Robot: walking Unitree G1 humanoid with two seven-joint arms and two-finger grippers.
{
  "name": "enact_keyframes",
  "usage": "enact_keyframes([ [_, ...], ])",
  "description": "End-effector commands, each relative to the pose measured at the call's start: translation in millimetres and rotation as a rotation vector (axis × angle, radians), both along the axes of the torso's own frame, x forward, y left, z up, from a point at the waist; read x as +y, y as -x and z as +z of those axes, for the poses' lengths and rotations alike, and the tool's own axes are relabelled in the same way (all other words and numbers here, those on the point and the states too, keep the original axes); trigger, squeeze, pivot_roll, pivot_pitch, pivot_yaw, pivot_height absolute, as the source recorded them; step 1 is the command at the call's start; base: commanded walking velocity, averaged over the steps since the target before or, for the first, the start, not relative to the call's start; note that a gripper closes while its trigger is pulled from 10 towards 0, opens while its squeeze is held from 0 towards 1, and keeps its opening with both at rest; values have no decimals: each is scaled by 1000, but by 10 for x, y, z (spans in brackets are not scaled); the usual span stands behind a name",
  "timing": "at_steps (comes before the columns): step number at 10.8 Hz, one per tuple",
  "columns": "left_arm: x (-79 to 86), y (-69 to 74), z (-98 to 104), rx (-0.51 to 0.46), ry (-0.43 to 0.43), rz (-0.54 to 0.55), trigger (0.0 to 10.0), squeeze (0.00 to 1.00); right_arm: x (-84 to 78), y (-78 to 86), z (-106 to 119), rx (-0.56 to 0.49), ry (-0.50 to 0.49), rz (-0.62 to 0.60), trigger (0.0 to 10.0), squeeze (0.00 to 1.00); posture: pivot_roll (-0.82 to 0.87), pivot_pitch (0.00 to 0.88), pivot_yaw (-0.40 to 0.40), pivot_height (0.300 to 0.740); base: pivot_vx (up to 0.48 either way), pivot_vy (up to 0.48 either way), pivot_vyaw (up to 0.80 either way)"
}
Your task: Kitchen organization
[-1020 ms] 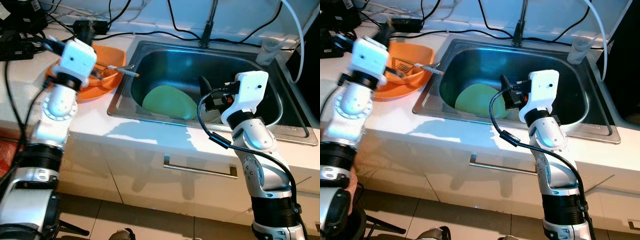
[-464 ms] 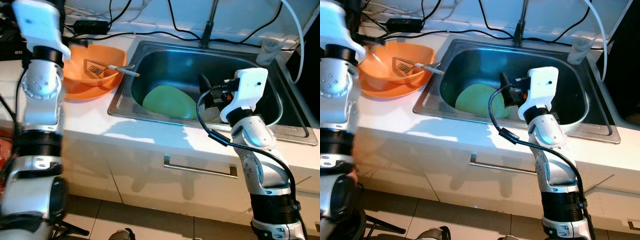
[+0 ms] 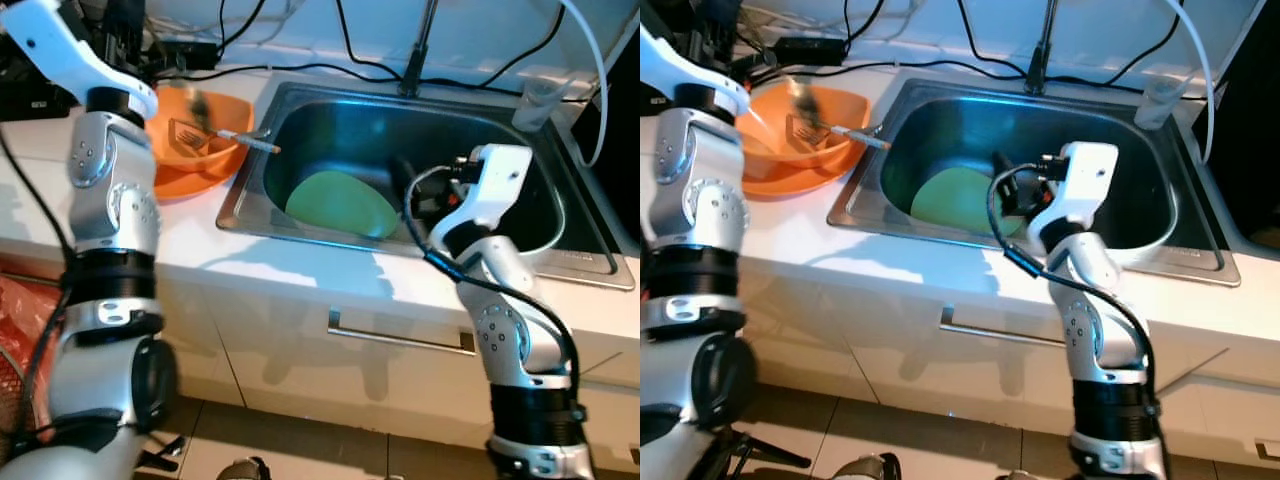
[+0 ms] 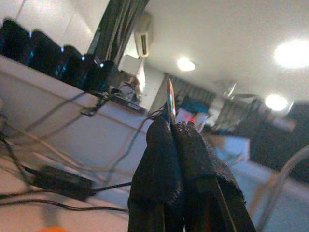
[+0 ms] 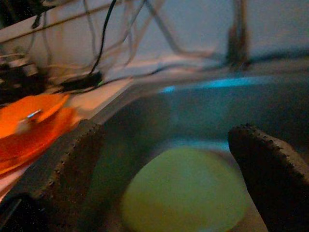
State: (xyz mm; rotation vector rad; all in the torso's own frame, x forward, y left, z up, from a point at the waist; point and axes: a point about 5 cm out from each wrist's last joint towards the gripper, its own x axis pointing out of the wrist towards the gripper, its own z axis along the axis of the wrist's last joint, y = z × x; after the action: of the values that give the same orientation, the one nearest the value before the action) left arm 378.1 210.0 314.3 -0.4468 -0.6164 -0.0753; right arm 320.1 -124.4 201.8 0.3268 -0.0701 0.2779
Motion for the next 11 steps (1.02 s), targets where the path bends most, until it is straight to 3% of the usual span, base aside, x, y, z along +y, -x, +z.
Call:
enact_keyframes([
  [1,-57,6,101,-38,55,-60,0,0,42,-1,-44,45,-43,52,10000,0,-50,78,-27,740,0,0,0],
  [2,-106,-23,42,-14,151,-109,0,0,114,24,-90,73,-88,102,10000,0,-52,76,-27,740,0,0,0],
  [3,-197,-69,-78,34,312,-182,0,0,157,36,-108,87,-141,115,10000,0,-55,73,-26,740,0,0,0],
  [6,-430,-113,-101,57,418,-308,0,0,143,29,-77,65,-184,96,10000,0,-60,62,-8,740,0,0,0],
  [7,-503,-133,-71,61,410,-340,0,0,119,30,-32,30,-208,73,10000,1000,-63,58,0,740,0,0,0],
  [10,-598,-179,-55,75,451,-402,0,0,49,23,97,-40,-280,9,10000,1000,-76,47,26,740,0,0,0],
  [11,-696,-206,-80,88,430,-428,0,0,-26,-26,67,11,-502,-58,10000,1000,-79,47,33,740,0,0,0],
])
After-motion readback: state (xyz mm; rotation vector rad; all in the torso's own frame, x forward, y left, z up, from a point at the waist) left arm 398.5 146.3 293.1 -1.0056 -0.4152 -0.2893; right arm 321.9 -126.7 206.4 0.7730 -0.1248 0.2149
